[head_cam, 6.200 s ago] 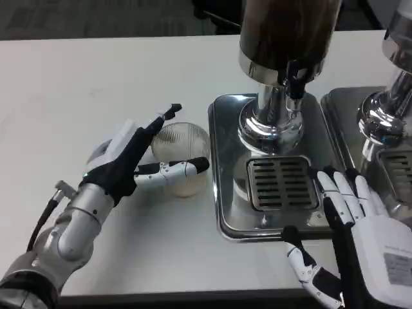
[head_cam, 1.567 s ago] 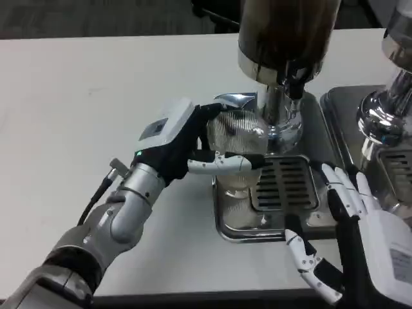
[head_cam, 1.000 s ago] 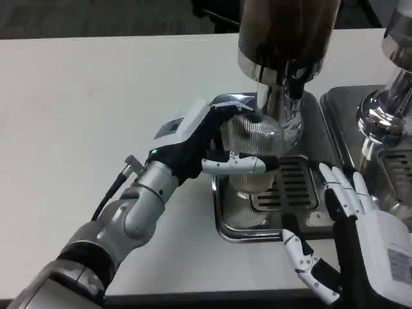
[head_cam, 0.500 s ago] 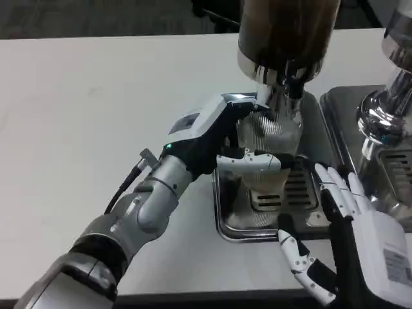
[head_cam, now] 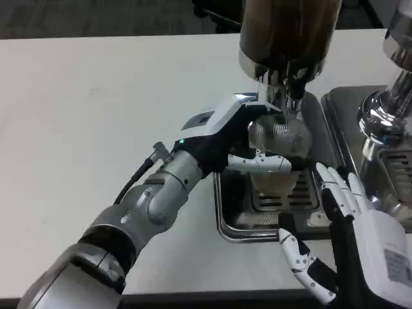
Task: Grasp the cup under the faucet to collect the drink, then remove the cup.
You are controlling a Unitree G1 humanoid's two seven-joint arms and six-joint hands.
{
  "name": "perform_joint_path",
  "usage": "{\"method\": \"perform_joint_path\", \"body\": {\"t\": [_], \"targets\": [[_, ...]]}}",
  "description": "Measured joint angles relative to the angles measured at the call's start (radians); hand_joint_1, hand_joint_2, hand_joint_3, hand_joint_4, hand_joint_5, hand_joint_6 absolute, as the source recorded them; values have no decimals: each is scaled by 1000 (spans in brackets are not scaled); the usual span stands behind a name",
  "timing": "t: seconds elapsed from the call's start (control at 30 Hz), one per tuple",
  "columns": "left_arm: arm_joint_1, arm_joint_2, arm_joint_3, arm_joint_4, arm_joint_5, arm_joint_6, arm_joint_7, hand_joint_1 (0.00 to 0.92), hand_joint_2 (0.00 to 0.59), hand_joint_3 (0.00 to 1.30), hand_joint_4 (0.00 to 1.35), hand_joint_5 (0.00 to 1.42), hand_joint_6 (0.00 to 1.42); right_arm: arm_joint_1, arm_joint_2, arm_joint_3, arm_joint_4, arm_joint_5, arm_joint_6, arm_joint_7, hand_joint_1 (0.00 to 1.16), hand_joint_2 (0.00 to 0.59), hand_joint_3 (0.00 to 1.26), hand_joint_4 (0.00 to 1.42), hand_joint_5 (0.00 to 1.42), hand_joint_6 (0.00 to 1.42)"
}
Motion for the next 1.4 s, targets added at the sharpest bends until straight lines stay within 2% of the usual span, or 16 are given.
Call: {"method": "perform_joint_path", "body": {"t": [0.2, 0.33, 0.47, 0.6, 0.87, 1.07, 1.3, 1.4], "targets": [[-4, -7, -7, 0, 2, 0, -36, 286, 43, 255, 261, 529, 688, 3, 9, 0, -1, 1, 0, 0, 408, 454, 137, 109, 48, 140], [-6, -8, -9, 1, 1, 1, -57, 233, 21, 163, 128, 389, 489, 14, 15, 1, -5, 1, 0, 0, 413, 460, 145, 109, 50, 154], [-6, -6, -16, 0, 3, 2, -58, 172, 10, 118, 22, 260, 357, 19, 17, 1, -5, 1, 0, 0, 414, 461, 146, 109, 50, 158], [-6, 2, -27, 0, 14, 2, -42, 144, 4, 87, 0, 213, 275, 18, 18, 1, -5, 1, 0, 0, 421, 457, 146, 109, 50, 172], [-5, 28, -32, -9, 22, -8, -25, 132, 4, 77, 0, 201, 264, -3, 15, 1, -3, 11, 0, 0, 430, 453, 147, 109, 50, 175], [5, 54, -22, -43, 15, -48, -15, 132, 10, 75, 0, 200, 264, -6, 8, 0, 3, 16, 0, 0, 434, 452, 147, 109, 50, 177], [64, 116, 20, -115, -27, -126, -26, 135, 17, 102, 18, 226, 305, -20, -4, -9, 19, 38, -3, 0, 438, 452, 147, 109, 50, 179], [125, 168, 52, -188, -68, -184, -68, 137, 21, 109, 37, 227, 312, -35, -12, -18, 33, 50, -5, 0, 438, 453, 147, 109, 50, 180]]}}
